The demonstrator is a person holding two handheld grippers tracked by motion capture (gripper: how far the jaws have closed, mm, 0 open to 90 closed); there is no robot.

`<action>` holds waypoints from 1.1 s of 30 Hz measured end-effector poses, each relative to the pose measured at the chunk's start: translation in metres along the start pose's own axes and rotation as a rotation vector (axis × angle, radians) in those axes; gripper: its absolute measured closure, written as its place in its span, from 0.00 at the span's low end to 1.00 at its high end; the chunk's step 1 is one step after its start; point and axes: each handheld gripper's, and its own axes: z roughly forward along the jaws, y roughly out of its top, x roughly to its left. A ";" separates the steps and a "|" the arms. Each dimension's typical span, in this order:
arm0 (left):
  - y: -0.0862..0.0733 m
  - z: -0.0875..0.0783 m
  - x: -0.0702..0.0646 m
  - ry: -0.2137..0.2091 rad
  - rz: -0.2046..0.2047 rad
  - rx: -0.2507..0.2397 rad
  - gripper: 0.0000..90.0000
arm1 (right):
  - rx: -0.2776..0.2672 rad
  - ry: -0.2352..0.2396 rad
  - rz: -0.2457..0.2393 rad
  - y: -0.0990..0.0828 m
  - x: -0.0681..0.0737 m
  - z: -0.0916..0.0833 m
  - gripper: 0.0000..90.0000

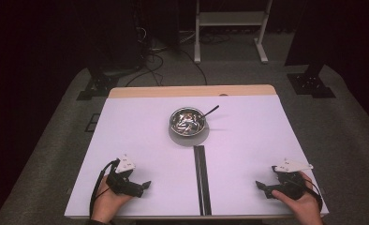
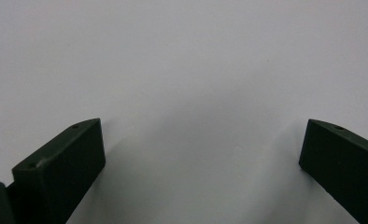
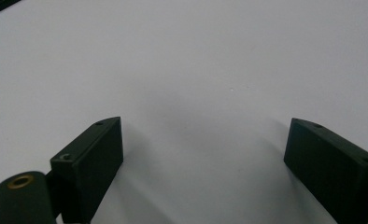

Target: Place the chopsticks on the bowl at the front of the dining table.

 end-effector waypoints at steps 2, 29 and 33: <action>0.000 0.000 0.000 0.000 -0.001 0.000 0.00 | 0.001 -0.001 0.001 0.000 0.000 0.000 0.11; 0.000 0.000 0.000 0.001 -0.001 -0.002 0.00 | -0.035 0.000 0.005 0.021 0.006 0.010 0.13; 0.000 0.000 0.000 0.001 -0.002 -0.005 0.00 | -0.036 0.009 0.005 0.026 0.010 0.012 0.13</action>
